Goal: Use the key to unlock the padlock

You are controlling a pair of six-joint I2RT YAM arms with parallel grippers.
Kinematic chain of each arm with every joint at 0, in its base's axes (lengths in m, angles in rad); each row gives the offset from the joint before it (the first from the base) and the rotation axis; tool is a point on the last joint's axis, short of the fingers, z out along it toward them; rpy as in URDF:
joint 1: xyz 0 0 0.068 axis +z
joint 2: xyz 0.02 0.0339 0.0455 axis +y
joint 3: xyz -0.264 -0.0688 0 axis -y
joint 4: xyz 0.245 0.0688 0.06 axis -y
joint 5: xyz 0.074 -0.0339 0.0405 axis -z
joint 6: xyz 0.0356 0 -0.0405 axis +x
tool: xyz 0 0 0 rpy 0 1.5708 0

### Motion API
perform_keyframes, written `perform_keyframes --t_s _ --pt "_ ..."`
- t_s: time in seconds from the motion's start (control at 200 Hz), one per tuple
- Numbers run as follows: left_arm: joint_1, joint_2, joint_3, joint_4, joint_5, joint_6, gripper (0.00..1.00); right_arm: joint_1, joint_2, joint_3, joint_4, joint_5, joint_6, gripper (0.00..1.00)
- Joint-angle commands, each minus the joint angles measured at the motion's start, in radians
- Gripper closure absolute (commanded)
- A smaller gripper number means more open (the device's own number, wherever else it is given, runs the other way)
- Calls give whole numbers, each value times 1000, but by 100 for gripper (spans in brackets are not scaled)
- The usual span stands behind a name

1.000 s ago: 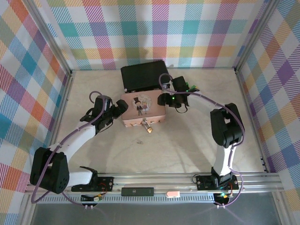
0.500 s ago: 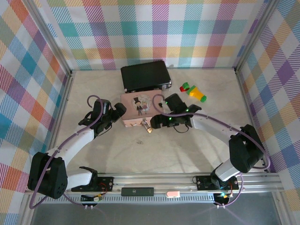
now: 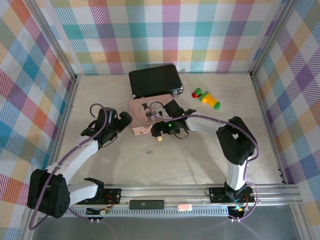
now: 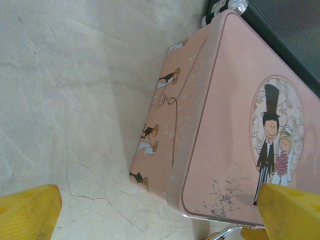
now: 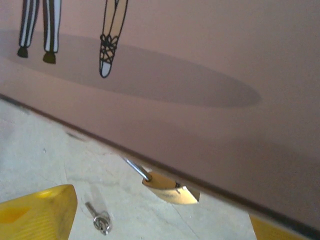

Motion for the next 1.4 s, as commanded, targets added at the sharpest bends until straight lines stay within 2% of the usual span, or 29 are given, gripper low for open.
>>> perform_keyframes --t_s 0.0,0.155,0.365,0.645,0.745,0.895,1.05,1.165,1.395 --pt "-4 -43 -1 -45 -23 2 0 -2 19 24 49 -17 27 13" --pt "-4 -82 -26 -57 -34 -2 0 5 17 -18 120 -100 114 19" --pt "-4 -100 -39 -58 -51 1 0 32 -13 -100 209 -108 214 22" --pt "-5 -73 -16 -56 -35 40 0 49 -74 -174 241 -92 241 23" --pt "-2 -70 -20 -53 -51 47 0 64 -112 -180 170 -22 223 23" --pt "22 -67 -45 -32 -35 16 0 137 -146 -136 7 112 119 27" --pt "53 -73 -76 -10 -1 -7 0 227 -100 -55 -94 151 87 39" --pt "74 -92 -93 -23 11 -9 0 284 -37 3 -127 189 80 44" --pt "89 -121 -104 -46 13 -8 0 298 35 54 -139 214 87 49"
